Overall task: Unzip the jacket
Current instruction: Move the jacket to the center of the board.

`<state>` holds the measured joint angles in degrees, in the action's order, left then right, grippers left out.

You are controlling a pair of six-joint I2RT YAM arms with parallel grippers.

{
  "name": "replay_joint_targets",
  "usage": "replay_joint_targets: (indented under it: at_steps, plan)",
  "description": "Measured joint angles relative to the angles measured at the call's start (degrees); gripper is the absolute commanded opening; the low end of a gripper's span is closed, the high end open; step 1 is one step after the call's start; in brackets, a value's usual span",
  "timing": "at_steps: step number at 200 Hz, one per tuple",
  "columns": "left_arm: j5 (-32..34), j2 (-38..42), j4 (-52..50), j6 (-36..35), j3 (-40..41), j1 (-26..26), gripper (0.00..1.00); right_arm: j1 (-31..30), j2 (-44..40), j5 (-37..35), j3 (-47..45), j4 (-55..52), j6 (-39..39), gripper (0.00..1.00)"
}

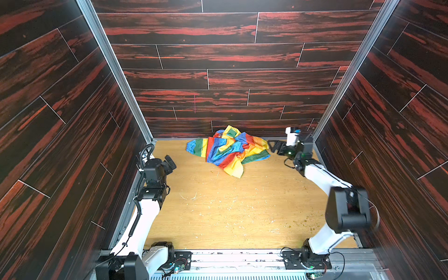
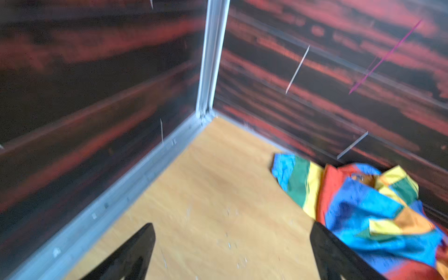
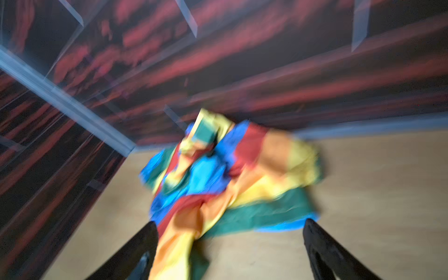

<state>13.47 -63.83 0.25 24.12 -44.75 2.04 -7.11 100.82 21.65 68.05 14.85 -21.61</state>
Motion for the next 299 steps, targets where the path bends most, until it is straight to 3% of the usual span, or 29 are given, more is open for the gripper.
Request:
replay_joint_targets:
  at_steps: [50, 72, 109, 121, 146, 162, 178, 209, 247, 269, 280, 290, 299]
  plan:
    - [-10.6, -8.3, -6.0, 7.4, -2.1, -1.0, 0.99, -10.4, 13.9, 9.4, 13.1, -11.3, -0.1, 0.94]
    - [-14.0, -10.6, -6.3, 9.2, -3.4, -1.5, 0.98, -13.5, 18.5, 9.8, 18.7, -15.1, 0.2, 0.94]
    - [-19.4, -14.3, -4.5, 11.2, -4.6, -2.2, 0.97, -16.0, 27.1, 7.2, 28.2, -23.6, 1.2, 0.84]
    - [-20.6, -15.5, -4.2, 11.8, -4.6, -2.3, 0.97, -16.5, 29.1, 6.3, 30.0, -26.1, 1.7, 0.73]
    - [-22.1, -16.9, -3.5, 12.3, -4.6, -2.6, 0.97, -17.7, 31.4, 4.8, 32.4, -30.2, 3.1, 0.29]
    - [-22.7, -17.4, -3.0, 12.4, -4.6, -2.8, 0.97, -18.4, 31.5, 3.8, 32.8, -32.2, 3.4, 0.11]
    - [-23.4, -17.9, -2.1, 12.9, -4.5, -2.9, 0.98, -19.2, 31.4, 2.7, 32.6, -33.1, 5.3, 0.0]
    - [-25.6, -19.0, -0.2, 14.7, -4.5, -3.2, 1.0, -21.1, 25.9, 0.6, 22.2, -32.3, 7.0, 0.0]
    - [-27.5, -20.5, 0.9, 16.2, -3.9, -4.4, 1.0, -22.9, 7.0, 1.5, -2.1, -28.0, 6.2, 0.0]
    - [-27.8, -21.5, 1.1, 17.0, -3.8, -5.4, 0.99, -25.3, -2.8, 1.7, -10.5, -28.4, 6.5, 0.0]
    - [-27.8, -22.1, 1.1, 17.3, -3.7, -6.1, 0.99, -27.5, -6.8, 1.2, -12.8, -30.0, 7.2, 0.13]
    - [-27.8, -22.6, 1.1, 17.4, -3.4, -6.8, 0.99, -29.5, -10.3, 0.6, -14.1, -32.2, 7.6, 0.38]
    - [-27.7, -22.8, 1.1, 17.6, -2.9, -7.5, 0.99, -31.0, -13.5, -0.7, -14.8, -34.5, 7.8, 0.53]
